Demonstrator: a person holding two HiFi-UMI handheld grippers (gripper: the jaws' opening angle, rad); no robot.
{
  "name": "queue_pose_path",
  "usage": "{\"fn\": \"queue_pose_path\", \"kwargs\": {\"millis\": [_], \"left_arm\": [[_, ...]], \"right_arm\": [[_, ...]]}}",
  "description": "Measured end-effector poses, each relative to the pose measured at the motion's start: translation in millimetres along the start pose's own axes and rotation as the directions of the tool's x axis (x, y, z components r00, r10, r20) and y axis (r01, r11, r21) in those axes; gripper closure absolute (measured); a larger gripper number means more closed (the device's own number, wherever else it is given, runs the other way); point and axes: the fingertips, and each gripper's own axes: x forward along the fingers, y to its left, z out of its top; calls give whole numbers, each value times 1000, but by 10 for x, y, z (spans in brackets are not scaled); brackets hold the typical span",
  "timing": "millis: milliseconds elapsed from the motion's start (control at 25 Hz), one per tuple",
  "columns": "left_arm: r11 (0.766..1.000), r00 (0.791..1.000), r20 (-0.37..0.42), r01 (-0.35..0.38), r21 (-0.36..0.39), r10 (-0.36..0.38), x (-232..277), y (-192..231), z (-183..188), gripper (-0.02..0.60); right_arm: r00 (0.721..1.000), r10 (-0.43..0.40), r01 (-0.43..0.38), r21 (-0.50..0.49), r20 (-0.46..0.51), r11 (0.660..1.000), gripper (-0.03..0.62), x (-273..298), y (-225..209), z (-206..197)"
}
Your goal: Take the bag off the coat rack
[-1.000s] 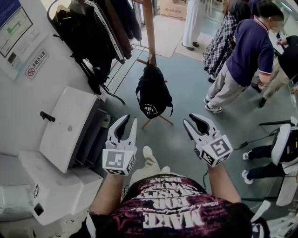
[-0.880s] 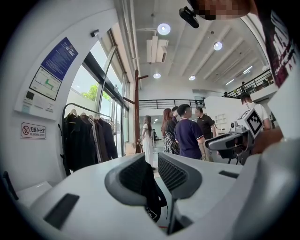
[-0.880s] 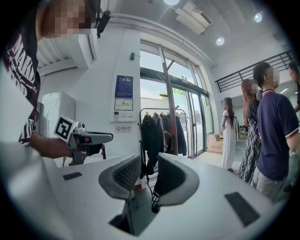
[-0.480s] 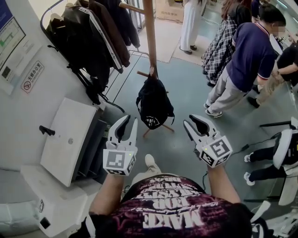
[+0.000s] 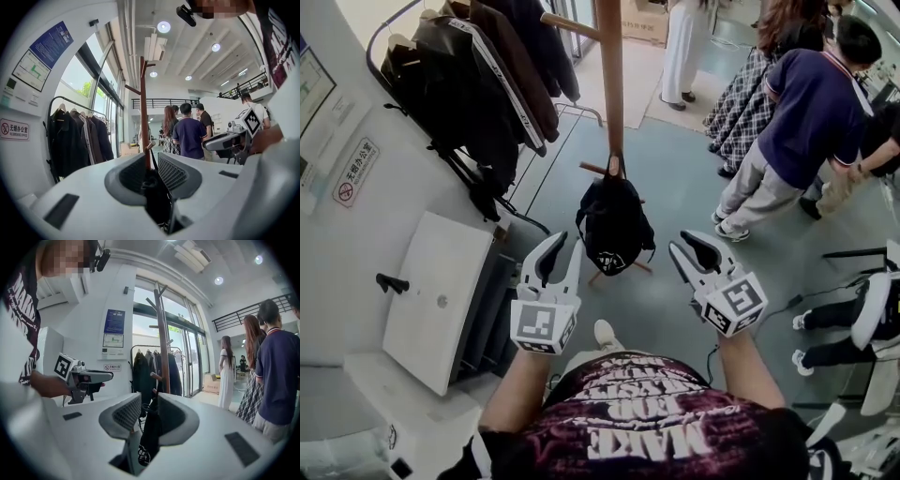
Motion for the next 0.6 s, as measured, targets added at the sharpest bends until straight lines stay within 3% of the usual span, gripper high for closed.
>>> {"fn": "queue_pose_path", "kwargs": {"millis": [600], "left_arm": [[996,996,13,90,2,-90,478,451,34,509]], "right_arm": [[997,-73,73,-19,-3,997,477,549,-146,206]]}}
